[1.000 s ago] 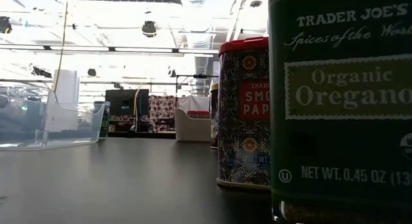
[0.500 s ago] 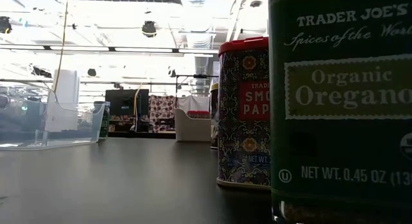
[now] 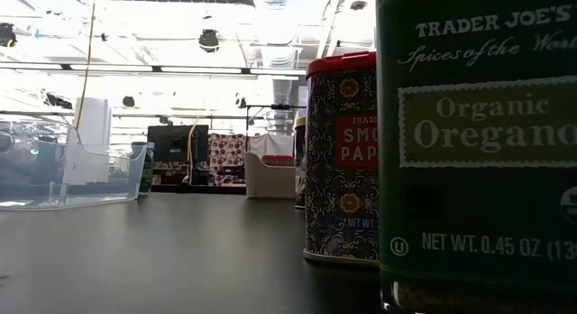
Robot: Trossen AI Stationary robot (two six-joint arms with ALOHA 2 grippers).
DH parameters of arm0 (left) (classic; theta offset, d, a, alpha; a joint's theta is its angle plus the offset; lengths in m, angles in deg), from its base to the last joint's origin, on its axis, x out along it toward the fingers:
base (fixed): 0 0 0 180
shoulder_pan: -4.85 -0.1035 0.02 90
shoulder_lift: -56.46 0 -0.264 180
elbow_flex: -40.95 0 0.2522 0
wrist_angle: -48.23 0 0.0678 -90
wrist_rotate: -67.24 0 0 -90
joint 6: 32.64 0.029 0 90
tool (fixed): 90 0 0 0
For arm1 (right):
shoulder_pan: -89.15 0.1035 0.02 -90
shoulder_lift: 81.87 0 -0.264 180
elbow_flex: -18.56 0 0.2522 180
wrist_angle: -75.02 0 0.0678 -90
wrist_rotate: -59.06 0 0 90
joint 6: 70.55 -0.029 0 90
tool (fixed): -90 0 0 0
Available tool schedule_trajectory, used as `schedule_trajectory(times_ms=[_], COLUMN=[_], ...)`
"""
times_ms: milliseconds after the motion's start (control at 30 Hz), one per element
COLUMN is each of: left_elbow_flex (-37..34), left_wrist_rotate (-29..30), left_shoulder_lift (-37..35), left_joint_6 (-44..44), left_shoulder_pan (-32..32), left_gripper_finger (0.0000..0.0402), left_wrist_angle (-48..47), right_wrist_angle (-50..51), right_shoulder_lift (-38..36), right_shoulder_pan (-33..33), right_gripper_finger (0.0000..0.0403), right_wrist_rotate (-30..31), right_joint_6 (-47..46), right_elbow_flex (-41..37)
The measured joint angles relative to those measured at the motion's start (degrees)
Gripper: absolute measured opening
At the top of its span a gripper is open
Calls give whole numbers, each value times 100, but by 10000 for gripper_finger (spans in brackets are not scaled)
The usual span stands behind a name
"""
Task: Sort spices by type
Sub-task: Put the bottom left green seasoning bottle into the transparent bin
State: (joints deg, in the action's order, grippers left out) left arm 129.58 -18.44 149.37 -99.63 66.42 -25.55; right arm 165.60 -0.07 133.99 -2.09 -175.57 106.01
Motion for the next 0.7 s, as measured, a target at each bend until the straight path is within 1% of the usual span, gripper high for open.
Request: schedule_trajectory(times_ms=[200, 333, 567, 700], left_elbow_flex=[-301, -464, -841, -878], left_wrist_rotate=[-270, -276, -409, -409], left_shoulder_lift=[-2, -2, -2, -2], left_joint_6=[13, 31, -80, -216], left_shoulder_pan=[102, 134, 134, 133], left_gripper_finger=[324, 324, 324, 313], left_wrist_angle=[237, 294, 904, 913], right_wrist_angle=[-78, -135, -151, -151], right_shoulder_lift=[0, 0, 0, 0], right_shoulder_pan=[0, 0, -4, -4], right_gripper_finger=[350, 350, 350, 350], right_wrist_rotate=[27, 145, 147, 147], right_joint_6=[0, -1, -2, -2], right_elbow_flex=[0, 0, 0, 0])
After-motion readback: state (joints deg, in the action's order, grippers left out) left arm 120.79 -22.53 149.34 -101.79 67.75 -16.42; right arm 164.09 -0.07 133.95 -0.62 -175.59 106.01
